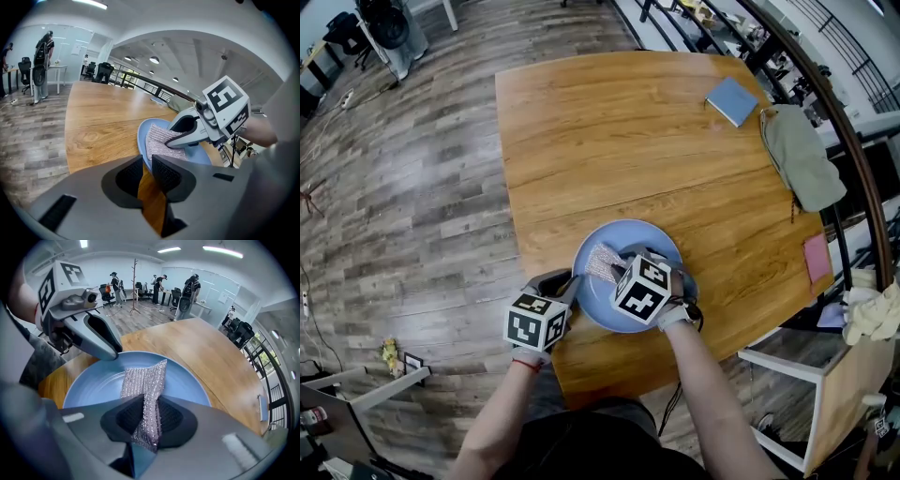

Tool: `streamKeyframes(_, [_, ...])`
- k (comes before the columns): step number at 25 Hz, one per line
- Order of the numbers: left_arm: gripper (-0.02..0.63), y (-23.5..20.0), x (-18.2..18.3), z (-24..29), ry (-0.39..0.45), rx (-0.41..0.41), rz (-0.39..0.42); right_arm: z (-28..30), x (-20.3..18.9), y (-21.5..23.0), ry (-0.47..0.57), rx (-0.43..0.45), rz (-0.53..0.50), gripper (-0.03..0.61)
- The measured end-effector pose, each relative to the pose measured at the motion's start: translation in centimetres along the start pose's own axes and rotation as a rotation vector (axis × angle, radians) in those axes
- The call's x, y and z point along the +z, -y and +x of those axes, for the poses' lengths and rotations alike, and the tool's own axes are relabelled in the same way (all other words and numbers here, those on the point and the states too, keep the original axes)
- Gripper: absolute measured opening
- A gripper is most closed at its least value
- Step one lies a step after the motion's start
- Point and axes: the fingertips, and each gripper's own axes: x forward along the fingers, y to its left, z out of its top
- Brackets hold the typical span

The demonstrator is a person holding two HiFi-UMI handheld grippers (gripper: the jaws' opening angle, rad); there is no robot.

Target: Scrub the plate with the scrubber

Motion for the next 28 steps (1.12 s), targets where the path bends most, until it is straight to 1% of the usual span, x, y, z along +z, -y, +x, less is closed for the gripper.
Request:
streamKeyframes(5, [0.057, -0.1, -0.1, -0.2, -0.008, -0.006, 0.007, 0.1, -0.2, 2.3, 0.010, -0.042, 0.043, 0.083])
streamKeyframes(10, [0.057, 0.1, 0.0, -0.3, -0.013, -0.015, 0.017, -0.6, -1.7, 4.8, 0.011, -0.123, 0.096, 0.081])
streamKeyframes(15, [0.058, 0.0, -0.1, -0.4, -0.013, -0.007, 0.035, -1.3, -3.5, 5.7, -0.003, -0.174, 0.125, 0.080])
streamKeyframes(19, [0.058, 0.0, 0.0, -0.4, -0.018, -0.003, 0.038, -2.2, -5.2, 5.4, -0.022, -0.192, 0.146, 0.080])
streamKeyframes(22, [0.058, -0.1, 0.1, -0.4, -0.020, -0.003, 0.036, -2.9, -6.3, 4.6, -0.043, -0.187, 0.144, 0.080])
streamKeyframes(28, [0.058, 0.1, -0.1, -0.4, -0.017, 0.005, 0.036, -3.7, -8.0, 0.2, -0.087, -0.134, 0.077, 0.077])
